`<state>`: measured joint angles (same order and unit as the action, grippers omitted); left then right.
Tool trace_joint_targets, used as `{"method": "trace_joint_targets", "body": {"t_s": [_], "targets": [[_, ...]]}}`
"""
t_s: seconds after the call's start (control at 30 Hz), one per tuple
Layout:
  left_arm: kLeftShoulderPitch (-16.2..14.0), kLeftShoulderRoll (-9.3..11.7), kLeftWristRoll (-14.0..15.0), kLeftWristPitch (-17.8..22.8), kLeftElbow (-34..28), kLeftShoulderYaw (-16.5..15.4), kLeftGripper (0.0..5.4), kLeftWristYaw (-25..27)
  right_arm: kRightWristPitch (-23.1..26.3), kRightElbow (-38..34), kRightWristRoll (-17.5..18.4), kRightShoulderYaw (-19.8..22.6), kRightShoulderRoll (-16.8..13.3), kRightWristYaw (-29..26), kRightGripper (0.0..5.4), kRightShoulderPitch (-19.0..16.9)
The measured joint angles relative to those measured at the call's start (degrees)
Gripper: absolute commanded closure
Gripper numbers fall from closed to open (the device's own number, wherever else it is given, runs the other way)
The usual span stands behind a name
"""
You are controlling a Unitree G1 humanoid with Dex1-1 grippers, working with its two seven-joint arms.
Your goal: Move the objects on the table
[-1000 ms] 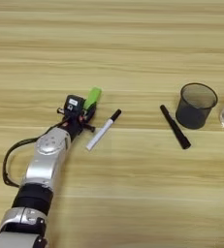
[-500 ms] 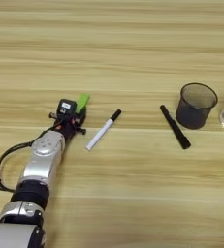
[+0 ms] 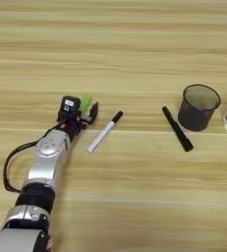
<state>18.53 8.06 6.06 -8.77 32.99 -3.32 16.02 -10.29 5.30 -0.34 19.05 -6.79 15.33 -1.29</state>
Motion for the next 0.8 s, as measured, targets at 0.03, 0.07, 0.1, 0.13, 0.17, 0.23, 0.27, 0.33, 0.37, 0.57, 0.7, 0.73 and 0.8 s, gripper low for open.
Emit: {"method": "trace_joint_targets", "body": {"t_s": [0.03, 0.07, 0.1, 0.13, 0.17, 0.23, 0.27, 0.33, 0.37, 0.57, 0.7, 0.73, 0.8], "targets": [[0.1, 0.0, 0.7, -0.8, -0.6, -0.9, 0.79, -0.1, 0.7, -2.0, -0.2, -0.5, 0.1, -0.6, 0.0, -1.4], [0.3, -0.1, 1.2, -1.2, -1.1, -1.6, 0.64, -0.2, 1.0, -3.4, -0.3, -0.6, 0.1, -0.7, 0.0, -2.1], [0.4, -0.2, 1.7, -1.6, -1.3, -2.3, 0.58, -0.3, 1.1, -4.5, -0.3, -0.7, 0.2, -0.7, 0.0, -2.4], [0.5, -0.2, 2.0, -1.8, -1.4, -2.6, 0.38, -0.4, 1.3, -5.0, -0.4, -0.7, 0.2, -0.7, 0.0, -2.5], [0.7, -0.1, 2.3, -3.0, -1.4, -3.6, 0.21, -1.1, 2.1, -7.4, -0.5, -0.9, 0.2, -0.8, 0.0, -3.1], [1.1, 0.0, 2.3, -4.0, -1.4, -4.8, 0.02, -2.1, 3.6, -10.2, -0.4, -1.2, 0.2, -1.7, 0.0, -4.4], [1.4, 0.0, 2.4, -4.8, -1.3, -5.3, 0.02, -2.4, 4.8, -11.7, -0.1, -1.7, 0.2, -2.6, 0.0, -5.2], [2.9, 0.1, 1.8, -8.7, 0.4, -6.7, 0.02, -4.9, 8.4, -15.4, 1.2, -3.3, 0.3, -6.0, 0.0, -7.8], [3.4, 0.6, 1.7, -9.8, 0.9, -7.2, 0.02, -5.7, 8.8, -15.9, 1.4, -3.7, 0.4, -6.6, 0.0, -8.5], [7.2, 2.8, -0.5, -17.5, 12.1, -9.8, 0.02, -12.3, 12.4, -16.9, 2.9, -4.9, -0.6, -12.9, 0.0, -12.0], [8.1, 3.0, -0.5, -19.5, 15.4, -10.1, 0.02, -13.2, 13.6, -18.7, 7.3, -5.2, -2.6, -20.1, 0.0, -14.3], [8.4, 3.0, -0.5, -19.9, 16.4, -10.0, 0.02, -13.3, 14.3, -20.0, 8.8, -5.8, -3.7, -23.0, 0.0, -16.1], [8.6, 3.0, -0.5, -20.6, 17.2, -10.0, 0.02, -13.4, 14.9, -21.3, 9.3, -6.7, -5.0, -25.9, 0.0, -17.4]]}}
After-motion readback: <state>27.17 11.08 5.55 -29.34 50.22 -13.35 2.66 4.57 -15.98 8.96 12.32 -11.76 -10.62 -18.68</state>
